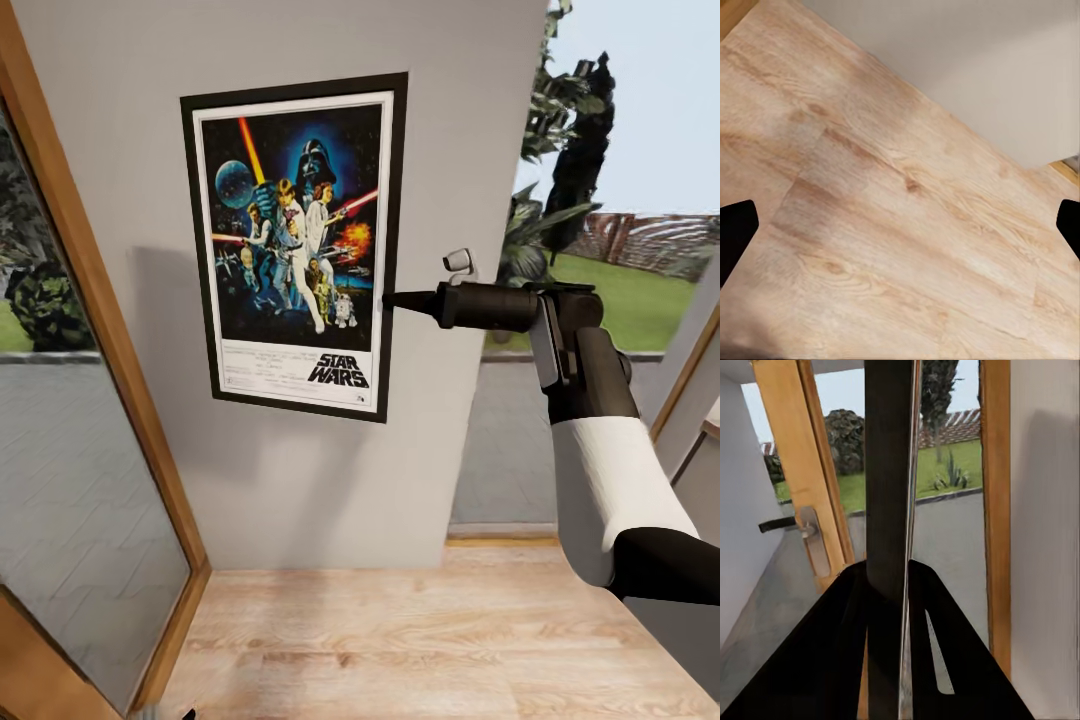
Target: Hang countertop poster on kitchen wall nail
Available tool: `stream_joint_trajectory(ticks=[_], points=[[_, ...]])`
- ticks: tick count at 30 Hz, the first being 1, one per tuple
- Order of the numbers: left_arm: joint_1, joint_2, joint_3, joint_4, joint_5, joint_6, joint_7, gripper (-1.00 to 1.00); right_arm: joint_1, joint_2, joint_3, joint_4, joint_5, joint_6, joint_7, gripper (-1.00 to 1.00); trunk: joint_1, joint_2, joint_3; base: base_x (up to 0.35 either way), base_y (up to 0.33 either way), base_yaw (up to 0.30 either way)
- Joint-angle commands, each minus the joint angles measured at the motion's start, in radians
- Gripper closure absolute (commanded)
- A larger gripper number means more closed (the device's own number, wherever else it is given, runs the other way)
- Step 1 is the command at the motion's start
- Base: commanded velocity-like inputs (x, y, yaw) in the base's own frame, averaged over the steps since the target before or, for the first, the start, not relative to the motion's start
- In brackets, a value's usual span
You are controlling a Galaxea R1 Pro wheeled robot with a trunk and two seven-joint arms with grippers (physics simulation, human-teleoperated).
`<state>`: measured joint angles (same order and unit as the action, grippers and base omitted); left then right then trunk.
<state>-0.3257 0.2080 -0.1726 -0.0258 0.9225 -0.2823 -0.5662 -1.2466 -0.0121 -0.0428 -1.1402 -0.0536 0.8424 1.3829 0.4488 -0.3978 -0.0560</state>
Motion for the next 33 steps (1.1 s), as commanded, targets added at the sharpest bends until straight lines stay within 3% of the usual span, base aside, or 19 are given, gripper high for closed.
stream_joint_trajectory(ticks=[1,33], points=[[-0.001,0.000,-0.008,0.001,0.007,-0.005,-0.003,-1.00,-0.001,0.000,0.000,0.000,-0.005,0.013,0.004,1.00,0.001,-0.002,-0.002,0.336,0.000,0.000],[-0.001,0.001,-0.008,0.001,0.007,-0.005,-0.003,-1.00,-0.004,0.001,0.000,0.000,-0.005,0.013,0.004,1.00,0.001,-0.002,-0.002,0.336,0.000,0.000]])
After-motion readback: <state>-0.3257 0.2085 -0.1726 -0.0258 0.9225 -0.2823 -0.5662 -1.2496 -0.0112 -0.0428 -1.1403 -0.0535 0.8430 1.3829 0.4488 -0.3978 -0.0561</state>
